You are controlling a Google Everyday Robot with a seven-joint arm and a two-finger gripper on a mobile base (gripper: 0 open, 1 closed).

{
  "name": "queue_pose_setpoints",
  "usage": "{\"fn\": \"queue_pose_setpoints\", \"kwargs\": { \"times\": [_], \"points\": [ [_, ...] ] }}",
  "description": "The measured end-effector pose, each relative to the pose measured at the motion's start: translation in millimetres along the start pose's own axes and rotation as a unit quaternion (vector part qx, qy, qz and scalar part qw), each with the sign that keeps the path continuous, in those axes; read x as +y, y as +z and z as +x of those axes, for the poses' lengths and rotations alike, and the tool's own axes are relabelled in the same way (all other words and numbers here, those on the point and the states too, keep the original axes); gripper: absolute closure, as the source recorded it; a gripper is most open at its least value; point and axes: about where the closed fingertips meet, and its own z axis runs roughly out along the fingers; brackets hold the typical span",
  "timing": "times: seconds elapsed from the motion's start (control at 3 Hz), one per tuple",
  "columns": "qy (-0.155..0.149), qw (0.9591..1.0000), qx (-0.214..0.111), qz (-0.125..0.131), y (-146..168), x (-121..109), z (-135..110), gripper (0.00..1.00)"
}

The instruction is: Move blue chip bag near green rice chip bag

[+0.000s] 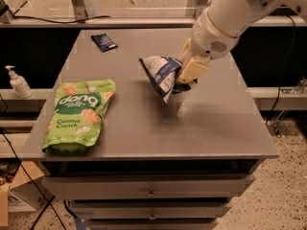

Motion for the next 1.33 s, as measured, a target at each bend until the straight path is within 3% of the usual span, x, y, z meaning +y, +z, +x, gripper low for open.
{"fn": "queue_pose_setpoints", "kwargs": {
  "times": [0.33, 0.67, 1.0, 1.33],
  "points": [
    [-0.051, 0.9971, -0.049, -0.027, 7, 23, -65, 1.00],
    [-0.072, 0.9922, -0.086, -0.055, 21, 42, -105, 0.82],
    [-0.079, 0.9896, -0.103, -0.063, 25, 44, -123, 0.59],
    [-0.080, 0.9895, -0.103, -0.063, 26, 45, -124, 0.36]
  ]
}}
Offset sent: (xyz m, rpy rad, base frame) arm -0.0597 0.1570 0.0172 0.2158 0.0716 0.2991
